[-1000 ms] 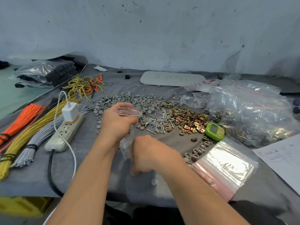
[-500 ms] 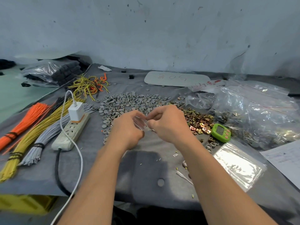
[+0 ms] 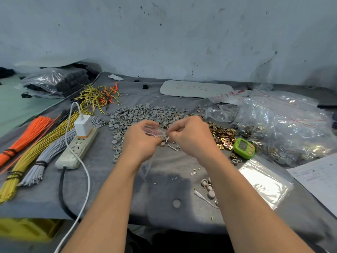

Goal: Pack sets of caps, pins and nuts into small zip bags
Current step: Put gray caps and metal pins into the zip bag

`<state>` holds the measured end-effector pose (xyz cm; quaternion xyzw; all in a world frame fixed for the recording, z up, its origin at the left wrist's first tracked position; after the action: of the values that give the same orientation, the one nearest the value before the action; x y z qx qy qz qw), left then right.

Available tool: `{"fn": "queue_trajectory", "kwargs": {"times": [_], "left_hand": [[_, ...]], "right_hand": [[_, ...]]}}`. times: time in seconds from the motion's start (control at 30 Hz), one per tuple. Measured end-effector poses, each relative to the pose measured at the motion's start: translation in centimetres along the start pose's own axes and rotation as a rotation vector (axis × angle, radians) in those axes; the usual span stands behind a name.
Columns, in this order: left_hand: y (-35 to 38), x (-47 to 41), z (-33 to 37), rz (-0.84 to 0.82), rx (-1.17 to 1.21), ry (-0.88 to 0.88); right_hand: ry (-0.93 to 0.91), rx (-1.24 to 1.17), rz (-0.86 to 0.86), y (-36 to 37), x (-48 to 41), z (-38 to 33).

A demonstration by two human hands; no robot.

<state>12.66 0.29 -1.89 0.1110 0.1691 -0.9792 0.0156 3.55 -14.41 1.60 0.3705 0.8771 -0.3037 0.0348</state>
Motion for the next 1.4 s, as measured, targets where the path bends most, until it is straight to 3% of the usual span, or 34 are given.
{"fn": "queue_trajectory", "kwargs": {"times": [0.07,0.2,0.27,0.43,0.57,0.67,0.83,0.97,1.17,1.27,1.4], "left_hand": [[-0.2,-0.3,0.4,0.058,-0.110,0.083],[0.1,0.0,1.0,0.067,-0.144,0.158],[0.2,0.0,0.9,0.056,-0.154,0.168],[-0.1,-0.1,0.4,0.029,-0.143,0.144],[-0.1,0.0,0.4,-0.004,-0.169,0.150],[0.5,0.4,0.5,-0.093,-0.215,0.187],[2.6,2.2,1.6,-0.304,-0.174,0.257],[3.8,3.2,2.4,-0.415,-0.085,0.269],[3.7,3.0,2.5,-0.401,0.079,0.195],[3.1,2.4,2.1,-0.329,0.164,0.118],[2.4,1.6,1.7,-0.227,0.354,-0.030]], "right_hand": [[-0.031,0.125,-0.217,1.3,1.5,-0.2],[-0.162,0.589,-0.811,4.3,6.7,0.8],[-0.136,0.707,-0.948,4.8,8.8,1.9],[-0.347,0.883,-0.720,5.5,9.1,1.5],[-0.465,0.795,-0.718,5.1,9.2,1.2],[-0.320,0.541,-0.542,2.8,6.2,1.2],[-0.042,-0.028,0.013,-2.5,1.1,1.5],[0.013,-0.153,0.048,-2.3,0.9,1.8],[0.160,-0.388,0.189,-3.5,0.2,2.4],[0.143,-0.151,0.213,-5.2,-0.9,3.4],[-0.094,0.589,-0.174,-3.5,-0.2,4.7]]}}
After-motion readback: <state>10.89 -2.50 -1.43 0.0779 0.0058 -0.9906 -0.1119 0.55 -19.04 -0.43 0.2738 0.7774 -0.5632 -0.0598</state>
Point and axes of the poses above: each hand's wrist, its own x-axis away from the middle knuckle, its own y-axis out of the palm, z = x × y, the point moved 8 cm from there along -x, towards the middle knuckle, and after that the axes turned 15 degrees about z, right-handed, at the moved point
